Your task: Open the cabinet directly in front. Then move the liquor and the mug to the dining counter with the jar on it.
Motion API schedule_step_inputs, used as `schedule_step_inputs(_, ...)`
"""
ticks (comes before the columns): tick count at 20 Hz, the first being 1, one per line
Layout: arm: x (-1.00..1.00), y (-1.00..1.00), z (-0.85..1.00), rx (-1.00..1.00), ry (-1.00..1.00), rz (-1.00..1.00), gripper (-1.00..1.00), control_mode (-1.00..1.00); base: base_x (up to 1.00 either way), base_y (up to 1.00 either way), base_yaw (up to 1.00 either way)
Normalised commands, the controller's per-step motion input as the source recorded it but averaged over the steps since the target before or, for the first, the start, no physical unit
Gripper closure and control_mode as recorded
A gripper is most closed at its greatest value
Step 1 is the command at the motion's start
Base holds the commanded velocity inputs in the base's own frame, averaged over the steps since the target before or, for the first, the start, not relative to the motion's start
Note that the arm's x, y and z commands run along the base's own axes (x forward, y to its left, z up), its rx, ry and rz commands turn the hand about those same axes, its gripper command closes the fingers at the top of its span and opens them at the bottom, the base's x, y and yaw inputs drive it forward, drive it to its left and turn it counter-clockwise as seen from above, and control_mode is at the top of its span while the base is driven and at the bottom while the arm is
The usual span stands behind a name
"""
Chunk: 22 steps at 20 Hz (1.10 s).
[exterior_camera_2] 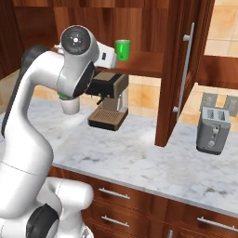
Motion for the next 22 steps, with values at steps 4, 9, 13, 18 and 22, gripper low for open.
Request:
schedule_step_inputs(4,0.38,0.00,-0.02,-0.05,0.03,0.00,-1.00,-1.00,0.00,0.00,0.00)
schedule_step_inputs(9,0.25,-0.01,-0.15,-0.14,0.00,-0.06,-1.00,-1.00,0.00,0.00,0.00)
schedule_step_inputs(13,0.16,-0.01,-0.20,-0.17,-0.01,-0.09,-1.00,-1.00,0.00,0.00,0.00)
schedule_step_inputs(18,0.06,0.00,-0.05,-0.09,-0.04,-0.04,-1.00,-1.00,0.00,0.00,0.00)
schedule_step_inputs(22,0.00,0.00,0.00,-0.01,-0.10,-0.01,-1.00,-1.00,0.00,0.00,0.00)
